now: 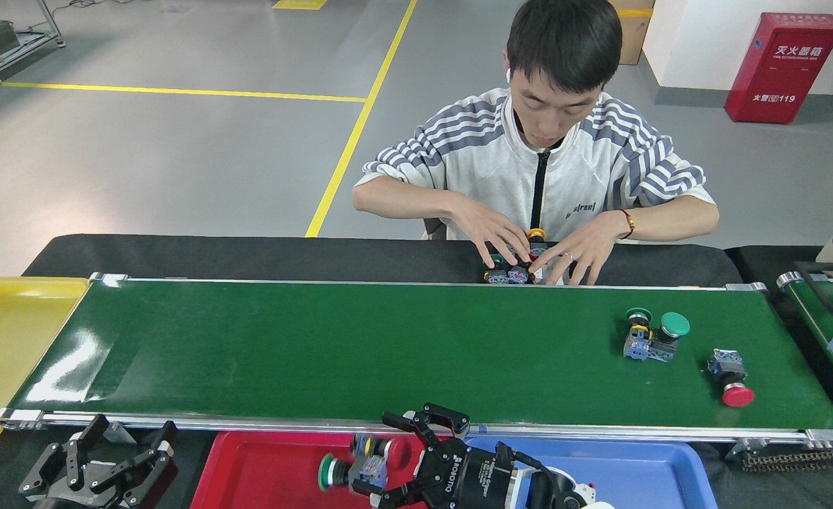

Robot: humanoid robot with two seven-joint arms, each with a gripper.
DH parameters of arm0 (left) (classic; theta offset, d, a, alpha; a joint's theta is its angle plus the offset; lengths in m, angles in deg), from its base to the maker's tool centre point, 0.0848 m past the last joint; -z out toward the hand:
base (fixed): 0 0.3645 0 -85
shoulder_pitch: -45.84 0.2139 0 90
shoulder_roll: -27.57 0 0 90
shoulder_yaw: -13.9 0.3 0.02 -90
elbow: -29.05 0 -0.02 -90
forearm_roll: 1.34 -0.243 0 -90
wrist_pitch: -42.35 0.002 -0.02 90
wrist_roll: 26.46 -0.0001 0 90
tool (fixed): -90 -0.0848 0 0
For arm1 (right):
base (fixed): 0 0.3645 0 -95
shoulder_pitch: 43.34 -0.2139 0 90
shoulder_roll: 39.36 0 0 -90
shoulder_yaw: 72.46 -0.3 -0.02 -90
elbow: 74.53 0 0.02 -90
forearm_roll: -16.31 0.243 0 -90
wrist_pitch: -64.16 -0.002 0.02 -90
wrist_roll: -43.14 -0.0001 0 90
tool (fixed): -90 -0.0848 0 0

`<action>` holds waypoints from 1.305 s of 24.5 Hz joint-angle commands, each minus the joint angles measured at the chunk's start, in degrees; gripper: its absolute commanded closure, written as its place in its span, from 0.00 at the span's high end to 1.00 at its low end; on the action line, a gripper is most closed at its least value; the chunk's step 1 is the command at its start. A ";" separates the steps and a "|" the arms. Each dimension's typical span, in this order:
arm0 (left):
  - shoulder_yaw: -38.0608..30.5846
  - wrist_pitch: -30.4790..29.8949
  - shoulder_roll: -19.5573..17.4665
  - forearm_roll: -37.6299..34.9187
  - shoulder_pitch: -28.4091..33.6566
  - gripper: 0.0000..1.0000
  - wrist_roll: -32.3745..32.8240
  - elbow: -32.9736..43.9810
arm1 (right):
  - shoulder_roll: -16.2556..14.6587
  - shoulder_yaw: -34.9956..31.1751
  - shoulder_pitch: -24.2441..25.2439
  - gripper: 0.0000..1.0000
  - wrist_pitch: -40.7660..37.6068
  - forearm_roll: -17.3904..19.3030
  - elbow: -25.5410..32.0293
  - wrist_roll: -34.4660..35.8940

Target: Pick switch part from conveyor to tray

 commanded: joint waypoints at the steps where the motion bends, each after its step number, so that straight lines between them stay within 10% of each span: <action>1: -0.12 -0.19 -0.12 0.28 -0.41 1.00 -0.54 0.68 | 0.19 -0.91 -0.74 1.00 -0.94 0.44 0.90 0.43; 4: -0.21 -0.19 -0.03 0.28 -0.41 1.00 -0.54 0.68 | 0.45 -9.26 1.99 0.99 0.29 1.76 3.54 0.43; 13: -1.09 -0.46 -0.03 2.03 -0.33 1.00 -0.54 0.68 | 3.00 -19.19 22.64 0.97 45.45 1.85 15.93 8.78; 32: -0.91 0.07 0.50 0.63 0.20 1.00 -0.72 0.68 | 0.72 -11.90 5.51 0.98 59.61 -0.08 1.43 6.76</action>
